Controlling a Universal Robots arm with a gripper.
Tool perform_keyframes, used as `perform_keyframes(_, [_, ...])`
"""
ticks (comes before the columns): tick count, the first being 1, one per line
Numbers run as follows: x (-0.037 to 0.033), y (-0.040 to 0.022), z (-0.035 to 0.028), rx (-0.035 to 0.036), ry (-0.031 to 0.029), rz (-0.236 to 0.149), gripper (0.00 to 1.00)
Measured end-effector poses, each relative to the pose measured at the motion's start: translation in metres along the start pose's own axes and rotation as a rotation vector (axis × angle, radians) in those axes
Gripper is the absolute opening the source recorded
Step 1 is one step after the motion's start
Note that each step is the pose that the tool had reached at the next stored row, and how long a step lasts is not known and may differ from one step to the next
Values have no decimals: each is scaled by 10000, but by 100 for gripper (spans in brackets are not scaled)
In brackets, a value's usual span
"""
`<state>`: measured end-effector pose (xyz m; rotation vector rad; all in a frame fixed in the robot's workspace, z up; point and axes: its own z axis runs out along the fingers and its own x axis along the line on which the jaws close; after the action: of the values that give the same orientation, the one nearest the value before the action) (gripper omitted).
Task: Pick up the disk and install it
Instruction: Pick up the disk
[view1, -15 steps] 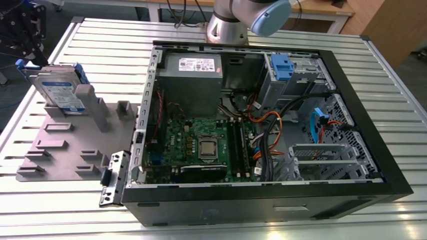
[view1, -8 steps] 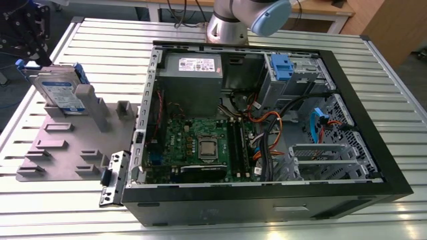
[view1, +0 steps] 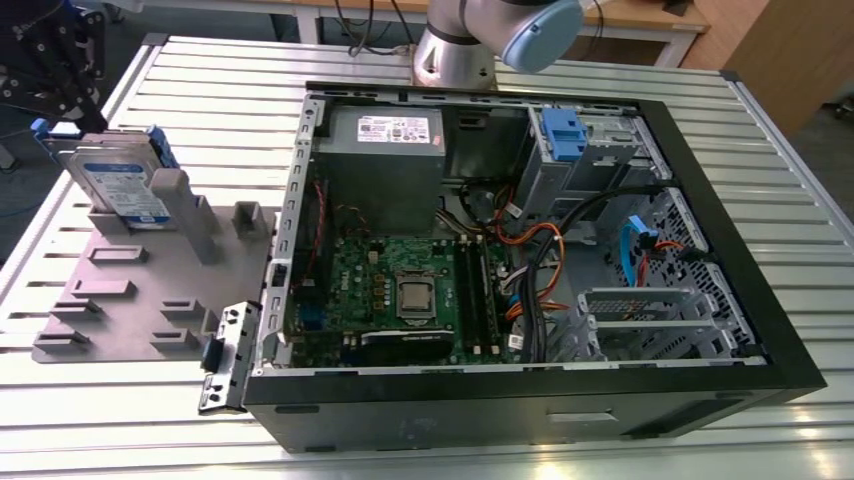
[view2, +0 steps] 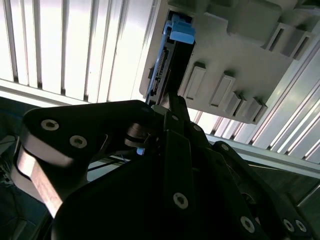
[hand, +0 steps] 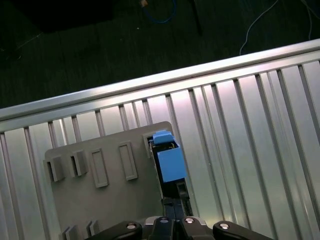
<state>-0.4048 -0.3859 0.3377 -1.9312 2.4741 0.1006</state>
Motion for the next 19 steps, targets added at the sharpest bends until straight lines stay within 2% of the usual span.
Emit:
perform_keyframes(3, [0, 0, 0, 0, -2, 0, 11])
perform_keyframes(4, [0, 0, 0, 0, -3, 0, 17])
perform_keyframes(5, [0, 0, 0, -1, -3, 0, 17])
perform_keyframes(6, [0, 0, 0, -1, -3, 0, 24])
perform_keyframes(12, [0, 0, 0, -1, -5, 0, 25])
perform_keyframes(14, [0, 0, 0, -1, -6, 0, 36])
perform_keyframes(17, [0, 0, 0, -2, -7, 0, 42])
perform_keyframes(19, [0, 0, 0, -2, -7, 0, 54])
